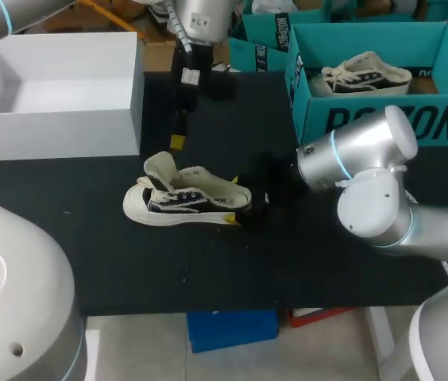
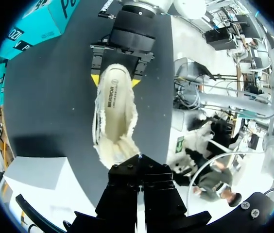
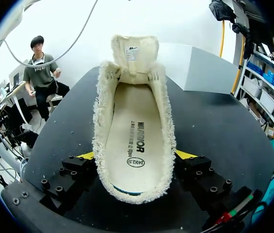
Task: Take the shoe out of the shoebox, open the shoe tongue, remove and reinsert the insole, then place the shoe into the shoebox
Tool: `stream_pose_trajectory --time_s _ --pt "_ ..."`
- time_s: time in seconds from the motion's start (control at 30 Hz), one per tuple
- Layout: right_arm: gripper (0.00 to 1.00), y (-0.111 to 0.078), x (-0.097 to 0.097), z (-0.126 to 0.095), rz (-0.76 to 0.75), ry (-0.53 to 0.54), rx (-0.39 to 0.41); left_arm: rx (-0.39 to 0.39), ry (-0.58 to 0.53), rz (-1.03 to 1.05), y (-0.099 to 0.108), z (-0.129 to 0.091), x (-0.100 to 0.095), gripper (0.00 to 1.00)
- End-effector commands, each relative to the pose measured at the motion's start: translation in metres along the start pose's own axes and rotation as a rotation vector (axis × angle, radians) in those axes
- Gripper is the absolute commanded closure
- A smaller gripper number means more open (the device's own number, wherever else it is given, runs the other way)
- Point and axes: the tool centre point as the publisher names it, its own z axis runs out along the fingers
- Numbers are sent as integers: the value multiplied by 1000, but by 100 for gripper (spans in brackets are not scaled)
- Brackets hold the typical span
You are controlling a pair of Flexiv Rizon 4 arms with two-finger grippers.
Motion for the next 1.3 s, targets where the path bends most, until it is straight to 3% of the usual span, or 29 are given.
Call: stream_pose_trajectory --time_s 0.03,0.57,0.63,0.8,1.07,1.3 --pt "100 0 -1 0 1 1 0 10 -2 2 3 3 -1 100" --pt "100 0 -1 0 1 1 0 10 -2 2 3 3 -1 100" --pt "100 0 -1 0 1 1 0 104 -68 -11 3 4 3 100" --pt "100 0 -1 0 1 1 0 284 -93 -55 8 16 6 100" --pt "100 0 -1 0 1 1 0 417 -175 -26 12 26 6 100" --pt "100 0 -1 0 1 1 0 442 -221 69 3 37 -2 100"
